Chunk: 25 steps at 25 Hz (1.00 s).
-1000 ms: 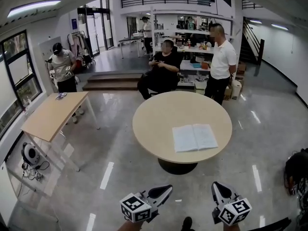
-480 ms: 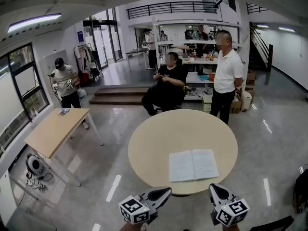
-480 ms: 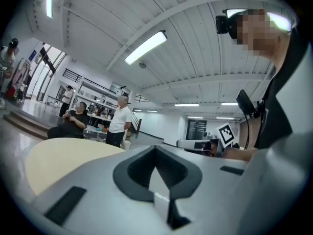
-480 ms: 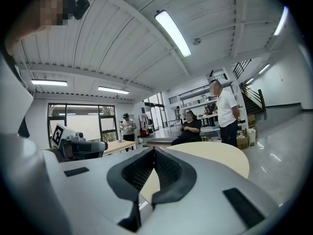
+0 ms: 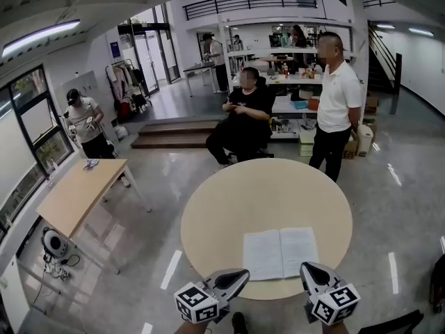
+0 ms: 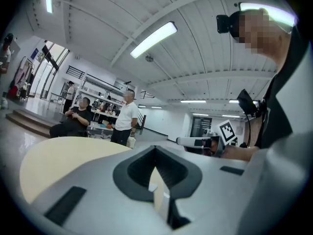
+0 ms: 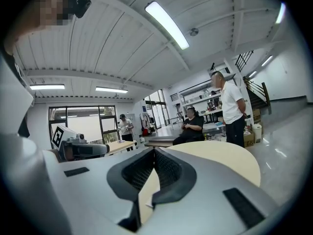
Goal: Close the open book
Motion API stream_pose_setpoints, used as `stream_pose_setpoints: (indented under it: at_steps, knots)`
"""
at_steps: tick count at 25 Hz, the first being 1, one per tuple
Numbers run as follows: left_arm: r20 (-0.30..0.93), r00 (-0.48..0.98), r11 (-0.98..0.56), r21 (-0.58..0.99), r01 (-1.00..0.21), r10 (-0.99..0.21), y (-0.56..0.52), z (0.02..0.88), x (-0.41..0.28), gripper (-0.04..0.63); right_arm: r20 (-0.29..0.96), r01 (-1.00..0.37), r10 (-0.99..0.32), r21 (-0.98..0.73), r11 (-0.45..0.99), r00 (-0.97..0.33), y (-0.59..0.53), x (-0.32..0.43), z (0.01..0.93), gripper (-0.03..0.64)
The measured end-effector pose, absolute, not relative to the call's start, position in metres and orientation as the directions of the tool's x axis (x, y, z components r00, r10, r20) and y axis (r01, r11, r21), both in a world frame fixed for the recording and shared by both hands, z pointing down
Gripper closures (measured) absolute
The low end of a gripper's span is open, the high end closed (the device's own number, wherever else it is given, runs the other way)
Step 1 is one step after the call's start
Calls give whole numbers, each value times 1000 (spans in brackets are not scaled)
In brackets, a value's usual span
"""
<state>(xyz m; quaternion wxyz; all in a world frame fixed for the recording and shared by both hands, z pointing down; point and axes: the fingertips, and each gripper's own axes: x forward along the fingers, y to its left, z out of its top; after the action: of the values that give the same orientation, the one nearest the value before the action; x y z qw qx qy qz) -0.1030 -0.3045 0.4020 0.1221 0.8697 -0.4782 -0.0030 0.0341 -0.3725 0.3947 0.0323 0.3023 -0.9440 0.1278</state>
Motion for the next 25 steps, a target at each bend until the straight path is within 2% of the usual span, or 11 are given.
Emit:
stream_pose_setpoints:
  at_steps: [13, 23, 25]
  knots:
    - [128, 529, -497, 217, -840, -839, -408, 425, -214, 603, 170, -624, -601, -195, 756, -781, -469, -64, 406, 618]
    - [222, 482, -412, 297, -861, -847, -444, 462, -226, 603, 279, -606, -546, -222, 763, -790, -512, -94, 441, 618]
    - [244, 467, -391, 301, -870, -850, -446, 467, -224, 601, 301, -598, -530, -219, 771, -793, -516, -101, 450, 602]
